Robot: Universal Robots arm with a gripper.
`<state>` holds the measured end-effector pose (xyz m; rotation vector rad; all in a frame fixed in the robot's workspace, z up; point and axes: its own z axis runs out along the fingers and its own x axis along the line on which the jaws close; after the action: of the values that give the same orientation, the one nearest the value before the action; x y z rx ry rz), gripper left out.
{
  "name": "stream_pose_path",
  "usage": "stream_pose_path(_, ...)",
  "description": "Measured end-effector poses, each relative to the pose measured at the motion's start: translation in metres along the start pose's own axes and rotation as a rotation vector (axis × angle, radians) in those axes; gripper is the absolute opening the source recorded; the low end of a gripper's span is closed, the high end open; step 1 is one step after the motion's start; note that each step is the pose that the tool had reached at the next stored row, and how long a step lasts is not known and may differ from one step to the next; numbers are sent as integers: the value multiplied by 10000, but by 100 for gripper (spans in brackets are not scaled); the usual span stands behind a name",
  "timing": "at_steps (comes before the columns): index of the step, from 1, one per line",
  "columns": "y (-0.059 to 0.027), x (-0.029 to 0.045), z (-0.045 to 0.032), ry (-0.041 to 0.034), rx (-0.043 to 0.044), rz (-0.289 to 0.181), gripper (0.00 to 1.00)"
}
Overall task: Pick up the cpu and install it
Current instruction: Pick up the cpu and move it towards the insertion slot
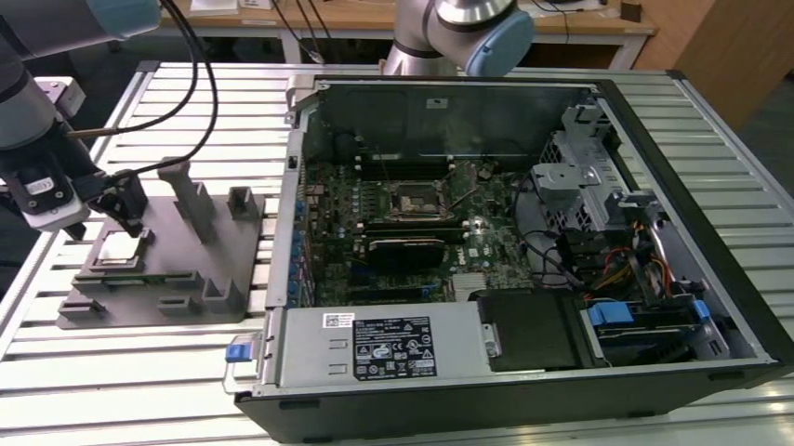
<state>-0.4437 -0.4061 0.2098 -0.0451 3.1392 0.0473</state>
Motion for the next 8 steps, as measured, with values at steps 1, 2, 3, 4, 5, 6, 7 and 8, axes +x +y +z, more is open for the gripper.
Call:
stream_pose_path(1, 5, 0, 13, 0, 0, 3, 72)
stream_pose_path(2, 10, 1, 25, 1, 0, 12, 72)
stream_pose_path(3, 11, 3, 35, 0, 0, 18, 72)
stream_pose_path(4, 10, 5, 48, 1, 0, 19, 72)
stream_pose_path(5, 10, 7, 65, 0, 0, 19, 72)
stream_pose_path(6, 10, 8, 81, 0, 0, 20, 72)
stream_pose_path(7, 10, 10, 97, 0, 0, 20, 72)
stream_pose_path(8, 9, 11, 112, -1, -1, 20, 72)
